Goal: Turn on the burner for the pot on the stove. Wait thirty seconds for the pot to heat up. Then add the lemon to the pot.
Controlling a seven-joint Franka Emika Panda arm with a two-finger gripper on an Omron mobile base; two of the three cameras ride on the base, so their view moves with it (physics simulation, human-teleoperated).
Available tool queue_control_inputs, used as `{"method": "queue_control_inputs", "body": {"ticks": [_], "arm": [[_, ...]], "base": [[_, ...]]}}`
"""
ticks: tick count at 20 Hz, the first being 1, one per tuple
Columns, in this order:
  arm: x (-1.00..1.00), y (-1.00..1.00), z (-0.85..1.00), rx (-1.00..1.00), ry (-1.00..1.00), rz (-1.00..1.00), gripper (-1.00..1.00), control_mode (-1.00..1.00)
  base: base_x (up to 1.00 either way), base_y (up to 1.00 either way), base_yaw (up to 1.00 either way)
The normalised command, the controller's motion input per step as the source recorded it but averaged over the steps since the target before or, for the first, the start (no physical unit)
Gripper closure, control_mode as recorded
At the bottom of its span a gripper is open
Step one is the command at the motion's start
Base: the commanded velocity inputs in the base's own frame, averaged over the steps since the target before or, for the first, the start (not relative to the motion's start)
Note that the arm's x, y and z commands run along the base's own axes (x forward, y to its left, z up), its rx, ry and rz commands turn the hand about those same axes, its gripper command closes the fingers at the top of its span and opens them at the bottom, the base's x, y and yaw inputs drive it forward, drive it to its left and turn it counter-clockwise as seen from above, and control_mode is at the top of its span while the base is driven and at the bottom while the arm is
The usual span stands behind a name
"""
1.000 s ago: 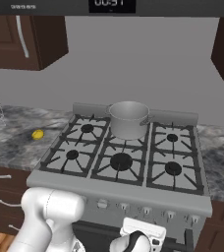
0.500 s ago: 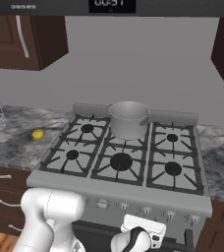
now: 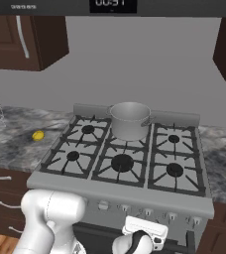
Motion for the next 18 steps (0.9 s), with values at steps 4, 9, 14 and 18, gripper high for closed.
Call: {"method": "queue_control_inputs", "body": {"ticks": [4,9,14,18], "arm": [[-0.04,0.00,-0.01,0.00,0.00,0.00,-1.00,-1.00],[-0.04,0.00,-0.03,0.00,0.00,0.00,-1.00,-1.00],[0.00,0.00,0.00,0.00,0.00,0.00,-1.00,-1.00],[0.00,0.00,0.00,0.00,0.00,0.00,1.00,-1.00]], "base": [[0.00,0.00,0.00],[0.00,0.00,0.00],[0.00,0.00,0.00],[0.00,0.00,0.00]]}}
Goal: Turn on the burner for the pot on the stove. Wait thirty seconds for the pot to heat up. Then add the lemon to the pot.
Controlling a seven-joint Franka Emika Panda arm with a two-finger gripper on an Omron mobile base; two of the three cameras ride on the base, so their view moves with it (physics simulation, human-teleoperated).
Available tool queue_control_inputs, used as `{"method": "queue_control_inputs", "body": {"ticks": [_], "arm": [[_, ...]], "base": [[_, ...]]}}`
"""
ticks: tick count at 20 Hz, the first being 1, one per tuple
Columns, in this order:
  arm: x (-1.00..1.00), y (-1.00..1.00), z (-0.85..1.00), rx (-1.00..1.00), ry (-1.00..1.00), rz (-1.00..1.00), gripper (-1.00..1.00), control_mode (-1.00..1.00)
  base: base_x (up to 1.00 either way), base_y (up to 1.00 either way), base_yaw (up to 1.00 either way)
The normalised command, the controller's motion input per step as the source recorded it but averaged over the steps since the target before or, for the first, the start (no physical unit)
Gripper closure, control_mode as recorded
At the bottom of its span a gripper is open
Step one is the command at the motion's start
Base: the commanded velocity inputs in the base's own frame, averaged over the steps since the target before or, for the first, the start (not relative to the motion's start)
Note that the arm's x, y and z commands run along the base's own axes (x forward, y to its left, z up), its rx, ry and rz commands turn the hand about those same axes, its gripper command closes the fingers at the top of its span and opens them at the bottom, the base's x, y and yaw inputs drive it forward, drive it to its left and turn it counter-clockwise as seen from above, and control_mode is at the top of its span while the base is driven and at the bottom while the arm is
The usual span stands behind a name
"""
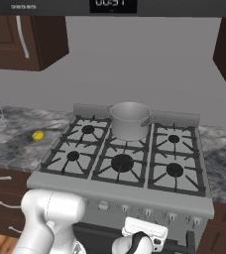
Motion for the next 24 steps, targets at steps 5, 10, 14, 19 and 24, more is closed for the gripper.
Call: {"method": "queue_control_inputs", "body": {"ticks": [5,10,14,19,24], "arm": [[0.00,0.00,0.00,0.00,0.00,0.00,1.00,-1.00],[0.00,0.00,0.00,0.00,0.00,0.00,1.00,-1.00],[0.00,0.00,0.00,0.00,-0.01,0.06,1.00,-1.00],[0.00,0.02,-0.07,-0.08,-0.13,0.42,1.00,-1.00],[0.00,0.00,-0.36,-0.15,-0.21,0.67,1.00,-1.00]], "base": [[0.00,0.00,0.00],[0.00,0.00,0.00],[0.00,0.00,0.00],[0.00,0.00,0.00],[0.00,0.00,0.00]]}}
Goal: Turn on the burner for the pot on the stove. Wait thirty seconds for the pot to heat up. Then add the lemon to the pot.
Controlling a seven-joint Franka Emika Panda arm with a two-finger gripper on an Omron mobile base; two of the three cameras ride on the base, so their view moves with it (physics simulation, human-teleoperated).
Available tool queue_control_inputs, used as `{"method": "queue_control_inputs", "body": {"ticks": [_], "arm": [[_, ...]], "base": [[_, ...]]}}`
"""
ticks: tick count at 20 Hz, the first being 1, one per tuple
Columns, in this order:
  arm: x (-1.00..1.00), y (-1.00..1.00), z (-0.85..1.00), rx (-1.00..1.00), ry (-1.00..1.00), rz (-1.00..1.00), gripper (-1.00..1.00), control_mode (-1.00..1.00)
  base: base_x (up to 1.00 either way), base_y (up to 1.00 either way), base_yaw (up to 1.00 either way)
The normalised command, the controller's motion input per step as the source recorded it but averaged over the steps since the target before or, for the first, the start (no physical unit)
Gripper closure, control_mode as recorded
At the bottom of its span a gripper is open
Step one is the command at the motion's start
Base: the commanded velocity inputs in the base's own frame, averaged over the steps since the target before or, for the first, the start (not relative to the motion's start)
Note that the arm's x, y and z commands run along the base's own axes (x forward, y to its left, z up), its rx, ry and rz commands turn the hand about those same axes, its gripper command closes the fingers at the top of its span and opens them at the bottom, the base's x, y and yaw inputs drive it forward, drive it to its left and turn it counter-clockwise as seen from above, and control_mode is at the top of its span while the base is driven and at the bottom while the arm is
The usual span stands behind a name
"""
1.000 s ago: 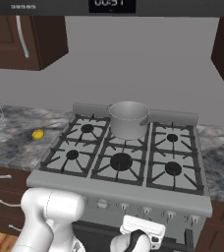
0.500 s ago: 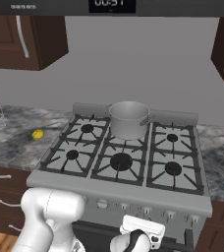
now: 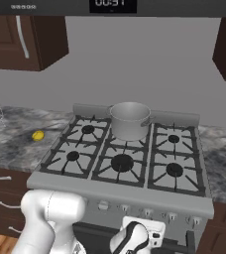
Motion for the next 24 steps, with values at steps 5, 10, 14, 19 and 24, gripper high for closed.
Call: {"method": "queue_control_inputs", "body": {"ticks": [5,10,14,19,24], "arm": [[-0.02,0.00,-0.55,-0.18,-0.24,0.80,1.00,-1.00],[0.00,-0.02,-0.75,-0.21,-0.20,0.89,1.00,-1.00],[0.00,-0.03,-0.77,-0.20,-0.15,0.93,1.00,-1.00],[0.00,0.00,-0.82,-0.18,-0.12,0.96,1.00,-1.00],[0.00,0.00,-0.82,-0.18,-0.12,0.97,1.00,-1.00]], "base": [[0.00,0.00,0.00],[0.00,0.00,0.00],[0.00,0.00,0.00],[0.00,0.00,0.00],[0.00,0.00,0.00]]}}
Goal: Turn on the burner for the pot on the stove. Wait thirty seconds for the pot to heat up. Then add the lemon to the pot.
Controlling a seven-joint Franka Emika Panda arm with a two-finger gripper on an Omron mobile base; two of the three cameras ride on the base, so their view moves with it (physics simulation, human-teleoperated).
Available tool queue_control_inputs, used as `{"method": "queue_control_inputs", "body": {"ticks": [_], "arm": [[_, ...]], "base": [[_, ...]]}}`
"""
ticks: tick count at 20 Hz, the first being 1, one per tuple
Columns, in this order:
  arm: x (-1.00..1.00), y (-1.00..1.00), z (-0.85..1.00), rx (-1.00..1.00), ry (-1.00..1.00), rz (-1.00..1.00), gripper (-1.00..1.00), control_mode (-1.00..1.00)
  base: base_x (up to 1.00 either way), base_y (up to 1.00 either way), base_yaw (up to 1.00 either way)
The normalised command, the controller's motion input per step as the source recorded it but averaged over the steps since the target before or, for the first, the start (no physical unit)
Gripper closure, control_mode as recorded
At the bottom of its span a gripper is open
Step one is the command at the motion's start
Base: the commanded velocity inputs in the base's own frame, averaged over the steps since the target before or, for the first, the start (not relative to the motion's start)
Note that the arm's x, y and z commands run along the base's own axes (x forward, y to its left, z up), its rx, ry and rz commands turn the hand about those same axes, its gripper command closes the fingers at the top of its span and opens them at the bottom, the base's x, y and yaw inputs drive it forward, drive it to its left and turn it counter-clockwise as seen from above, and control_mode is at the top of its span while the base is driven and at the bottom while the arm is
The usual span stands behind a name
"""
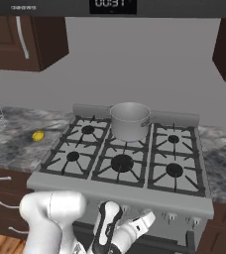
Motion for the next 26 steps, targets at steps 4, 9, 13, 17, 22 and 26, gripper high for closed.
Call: {"method": "queue_control_inputs", "body": {"ticks": [4,9,13,17,22,26], "arm": [[-0.05,0.00,-0.61,-0.18,-0.16,0.86,1.00,-1.00],[0.00,0.00,0.00,0.00,0.00,0.02,-1.00,-1.00],[-0.41,0.00,0.77,0.02,-0.18,0.00,-1.00,-1.00],[-0.93,-0.03,1.00,0.00,-0.28,0.01,-1.00,-1.00],[-1.00,-0.18,1.00,0.00,-0.37,0.04,-1.00,-1.00],[-0.32,-0.01,0.15,0.00,-0.12,0.00,-1.00,-1.00]], "base": [[0.00,0.00,0.00],[0.00,0.00,0.00],[0.00,0.00,0.00],[0.00,0.00,0.00],[0.00,0.00,0.00],[0.00,0.00,0.00]]}}
